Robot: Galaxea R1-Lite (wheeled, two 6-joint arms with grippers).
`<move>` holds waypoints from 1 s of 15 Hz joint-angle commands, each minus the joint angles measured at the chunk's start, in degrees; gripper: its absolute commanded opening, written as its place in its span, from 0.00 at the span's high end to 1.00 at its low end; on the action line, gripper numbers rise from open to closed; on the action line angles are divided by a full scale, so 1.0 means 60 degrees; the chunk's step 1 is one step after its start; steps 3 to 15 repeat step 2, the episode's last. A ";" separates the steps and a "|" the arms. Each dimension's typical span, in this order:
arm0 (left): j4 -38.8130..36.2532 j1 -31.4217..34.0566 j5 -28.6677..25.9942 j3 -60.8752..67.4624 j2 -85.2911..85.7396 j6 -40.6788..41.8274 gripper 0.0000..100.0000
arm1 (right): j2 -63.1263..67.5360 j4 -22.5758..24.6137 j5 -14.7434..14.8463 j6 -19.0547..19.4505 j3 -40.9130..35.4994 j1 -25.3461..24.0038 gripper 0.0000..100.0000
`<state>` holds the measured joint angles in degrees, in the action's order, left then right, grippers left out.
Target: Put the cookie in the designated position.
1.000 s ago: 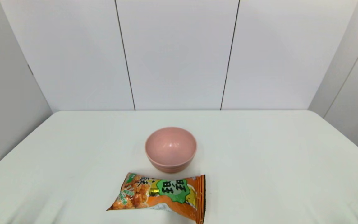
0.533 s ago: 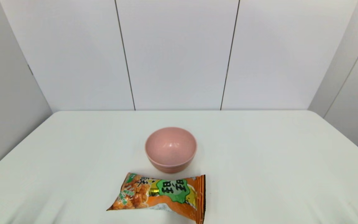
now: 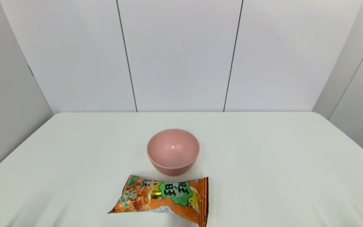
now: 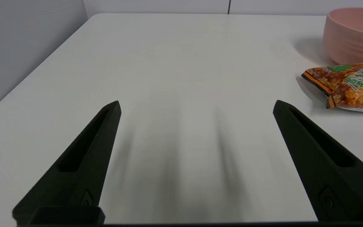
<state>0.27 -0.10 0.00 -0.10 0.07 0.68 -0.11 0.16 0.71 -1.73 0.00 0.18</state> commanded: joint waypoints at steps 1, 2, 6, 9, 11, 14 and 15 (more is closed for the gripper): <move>-0.0001 0.0002 0.0000 0.0002 0.0002 0.0003 0.00 | 0.0004 0.0003 -0.0001 -0.0004 -0.0015 -0.0001 0.00; -0.0001 0.0002 0.0000 0.0002 0.0002 0.0003 0.00 | 0.0004 0.0018 -0.0001 -0.0004 -0.0015 -0.0001 0.00; -0.0001 0.0002 0.0000 0.0002 0.0002 0.0003 0.00 | 0.0004 0.0018 -0.0001 -0.0004 -0.0015 -0.0001 0.00; -0.0001 0.0002 0.0000 0.0002 0.0002 0.0003 0.00 | 0.0004 0.0018 -0.0001 -0.0004 -0.0015 -0.0001 0.00; -0.0001 0.0002 0.0000 0.0002 0.0002 0.0003 0.00 | 0.0004 0.0018 -0.0001 -0.0004 -0.0015 -0.0001 0.00; -0.0001 0.0002 0.0000 0.0002 0.0002 0.0003 0.00 | 0.0004 0.0018 -0.0001 -0.0004 -0.0015 -0.0001 0.00; -0.0001 0.0002 0.0000 0.0002 0.0002 0.0003 0.00 | 0.0004 0.0018 -0.0001 -0.0004 -0.0015 -0.0001 0.00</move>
